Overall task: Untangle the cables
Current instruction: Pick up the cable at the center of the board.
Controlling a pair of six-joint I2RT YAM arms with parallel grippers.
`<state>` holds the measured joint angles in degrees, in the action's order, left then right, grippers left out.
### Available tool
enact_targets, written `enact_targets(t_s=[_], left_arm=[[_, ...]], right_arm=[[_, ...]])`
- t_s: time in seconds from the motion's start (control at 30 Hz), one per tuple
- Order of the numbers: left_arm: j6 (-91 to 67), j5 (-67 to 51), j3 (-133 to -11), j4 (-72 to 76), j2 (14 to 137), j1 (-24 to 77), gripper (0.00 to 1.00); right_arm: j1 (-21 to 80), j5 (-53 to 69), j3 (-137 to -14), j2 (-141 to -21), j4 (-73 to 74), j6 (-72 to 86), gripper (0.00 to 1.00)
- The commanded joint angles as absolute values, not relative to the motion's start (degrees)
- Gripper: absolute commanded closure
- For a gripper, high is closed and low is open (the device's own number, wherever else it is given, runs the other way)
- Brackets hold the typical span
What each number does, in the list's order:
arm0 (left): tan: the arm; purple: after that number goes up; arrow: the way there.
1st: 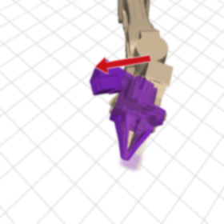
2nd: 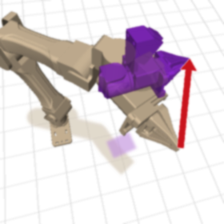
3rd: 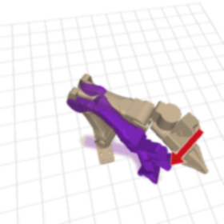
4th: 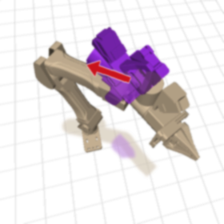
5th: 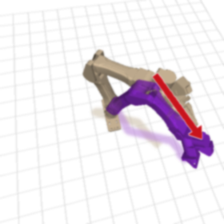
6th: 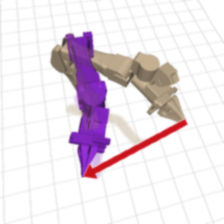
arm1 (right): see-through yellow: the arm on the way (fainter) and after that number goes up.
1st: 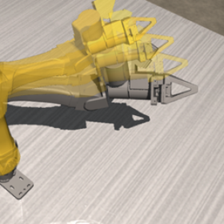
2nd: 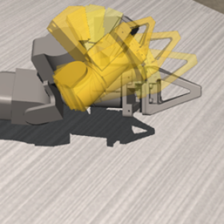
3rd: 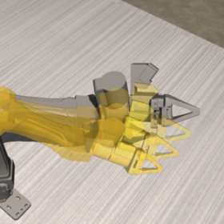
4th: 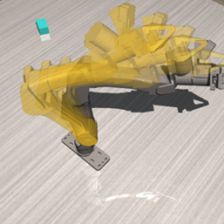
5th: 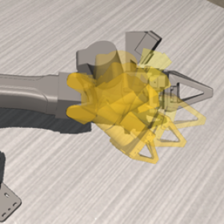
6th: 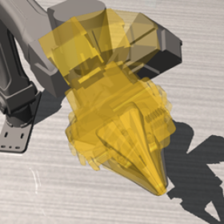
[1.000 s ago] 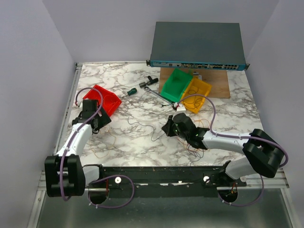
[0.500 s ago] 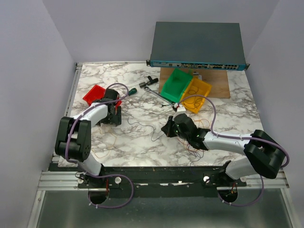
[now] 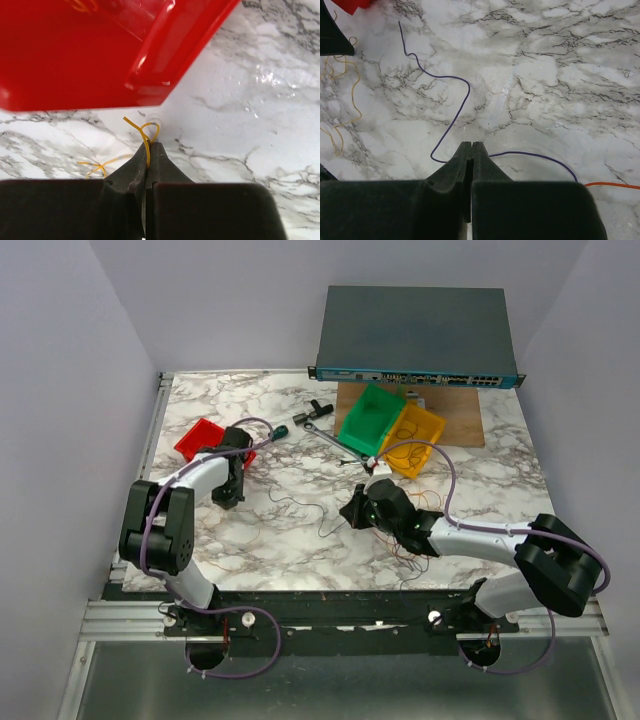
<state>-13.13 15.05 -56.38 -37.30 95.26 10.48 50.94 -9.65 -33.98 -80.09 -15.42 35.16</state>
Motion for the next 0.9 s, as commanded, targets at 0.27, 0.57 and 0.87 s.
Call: enact_targets(t_s=[0.27,0.57,0.87], left_arm=[[-16.90,15.57,-54.59,-41.30,74.76,11.34,1.00],[-21.55,12.92,-52.55,-43.18,76.04,7.24,0.02],[-21.18,9.24,-55.54,-44.94,88.30,3.83,0.01]], right_arm=[[51.28,-10.60,-33.22,-80.13,-17.09,35.54,0.99],[51.26,-9.43,-32.91,-79.98,-17.40,35.76,0.99],[51.24,-8.53,-32.38,-78.95,-17.84,36.00,0.99]])
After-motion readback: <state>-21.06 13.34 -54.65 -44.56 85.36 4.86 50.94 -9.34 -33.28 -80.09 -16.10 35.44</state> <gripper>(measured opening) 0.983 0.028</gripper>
